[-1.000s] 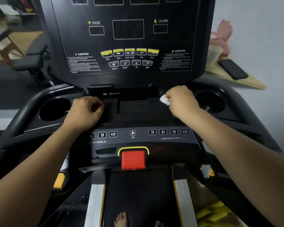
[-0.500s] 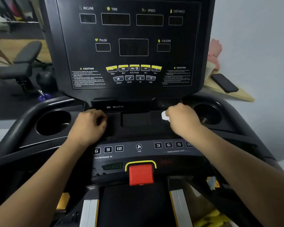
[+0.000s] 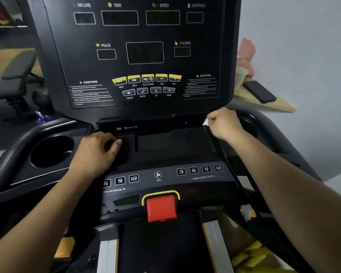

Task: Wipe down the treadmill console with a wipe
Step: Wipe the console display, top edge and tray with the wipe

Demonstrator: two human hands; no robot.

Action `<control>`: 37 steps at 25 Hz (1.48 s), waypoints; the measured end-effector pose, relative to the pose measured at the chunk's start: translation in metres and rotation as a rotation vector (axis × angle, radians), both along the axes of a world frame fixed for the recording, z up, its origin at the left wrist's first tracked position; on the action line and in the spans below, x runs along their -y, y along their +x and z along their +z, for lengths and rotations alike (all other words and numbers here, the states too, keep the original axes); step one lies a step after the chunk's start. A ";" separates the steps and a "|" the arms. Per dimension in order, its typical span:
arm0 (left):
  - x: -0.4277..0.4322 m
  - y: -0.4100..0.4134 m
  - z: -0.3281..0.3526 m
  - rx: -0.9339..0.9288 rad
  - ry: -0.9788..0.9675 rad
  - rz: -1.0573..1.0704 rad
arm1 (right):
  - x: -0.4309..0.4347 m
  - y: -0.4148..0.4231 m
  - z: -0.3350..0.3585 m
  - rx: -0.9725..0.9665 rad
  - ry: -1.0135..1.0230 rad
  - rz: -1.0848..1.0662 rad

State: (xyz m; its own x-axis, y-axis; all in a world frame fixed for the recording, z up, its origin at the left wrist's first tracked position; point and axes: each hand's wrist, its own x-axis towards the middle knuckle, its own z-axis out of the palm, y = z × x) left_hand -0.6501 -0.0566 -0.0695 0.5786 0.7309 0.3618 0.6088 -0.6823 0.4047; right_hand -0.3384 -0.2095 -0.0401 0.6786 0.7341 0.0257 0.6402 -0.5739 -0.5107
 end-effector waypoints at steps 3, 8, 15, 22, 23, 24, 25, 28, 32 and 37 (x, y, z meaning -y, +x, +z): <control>0.002 -0.001 -0.001 -0.001 0.022 -0.018 | 0.035 -0.004 -0.011 0.081 0.002 0.056; -0.002 0.012 0.003 -0.097 -0.048 -0.019 | 0.018 0.014 -0.016 0.089 -0.182 0.111; -0.003 0.010 0.001 -0.087 -0.032 -0.016 | 0.054 0.005 -0.014 0.084 -0.066 0.247; 0.000 0.009 0.002 -0.095 -0.041 0.001 | 0.027 -0.016 0.007 0.240 -0.184 0.274; 0.000 0.008 0.001 -0.088 -0.031 0.007 | 0.027 -0.022 0.007 0.215 -0.194 0.244; 0.000 0.007 0.000 -0.087 -0.025 0.011 | 0.037 -0.030 0.005 0.201 -0.204 0.246; 0.000 0.007 -0.001 -0.084 -0.021 0.009 | 0.052 -0.038 0.000 0.213 -0.207 0.263; -0.003 0.007 -0.003 -0.088 -0.011 0.007 | 0.107 -0.058 -0.003 0.312 -0.127 0.350; -0.004 0.010 -0.003 -0.094 -0.017 0.018 | 0.103 -0.040 0.002 0.284 -0.151 0.270; -0.005 0.006 -0.004 -0.055 -0.022 0.006 | 0.106 -0.105 -0.013 0.259 0.035 0.243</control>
State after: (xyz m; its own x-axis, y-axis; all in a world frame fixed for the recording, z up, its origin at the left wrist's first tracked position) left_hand -0.6440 -0.0517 -0.0730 0.5929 0.7418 0.3133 0.6345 -0.6699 0.3855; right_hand -0.4433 -0.3157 -0.0526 0.4521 0.8688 0.2019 0.8665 -0.3742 -0.3303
